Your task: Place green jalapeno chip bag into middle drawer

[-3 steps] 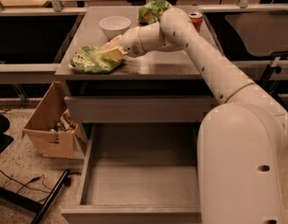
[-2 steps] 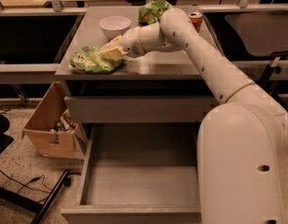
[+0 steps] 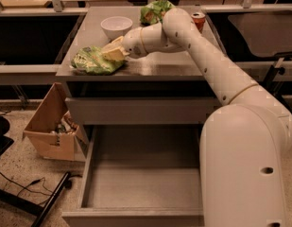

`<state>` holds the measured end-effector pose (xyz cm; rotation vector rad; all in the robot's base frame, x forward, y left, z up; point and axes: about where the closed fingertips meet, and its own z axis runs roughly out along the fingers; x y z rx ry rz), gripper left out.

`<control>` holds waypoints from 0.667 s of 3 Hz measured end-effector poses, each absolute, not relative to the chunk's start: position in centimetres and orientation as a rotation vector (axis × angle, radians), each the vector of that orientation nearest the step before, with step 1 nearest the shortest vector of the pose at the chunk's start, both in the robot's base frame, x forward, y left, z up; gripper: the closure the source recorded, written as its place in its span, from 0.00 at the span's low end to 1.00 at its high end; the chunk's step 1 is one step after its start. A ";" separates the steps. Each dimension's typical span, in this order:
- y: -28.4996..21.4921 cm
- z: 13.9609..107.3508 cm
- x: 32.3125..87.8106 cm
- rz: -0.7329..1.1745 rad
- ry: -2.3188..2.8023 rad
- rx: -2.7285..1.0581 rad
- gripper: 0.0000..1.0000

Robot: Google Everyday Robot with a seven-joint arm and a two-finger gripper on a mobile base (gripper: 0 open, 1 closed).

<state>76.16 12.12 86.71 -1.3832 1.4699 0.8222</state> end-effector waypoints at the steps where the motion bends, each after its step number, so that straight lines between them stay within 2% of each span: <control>1: 11.9 87.9 76.1 0.771 1.508 -1.439 0.58; 2: 12.4 90.6 76.2 0.677 1.574 -1.533 0.35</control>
Offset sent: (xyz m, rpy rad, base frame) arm 0.0200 -0.0331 0.1236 -0.5931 0.0172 0.0197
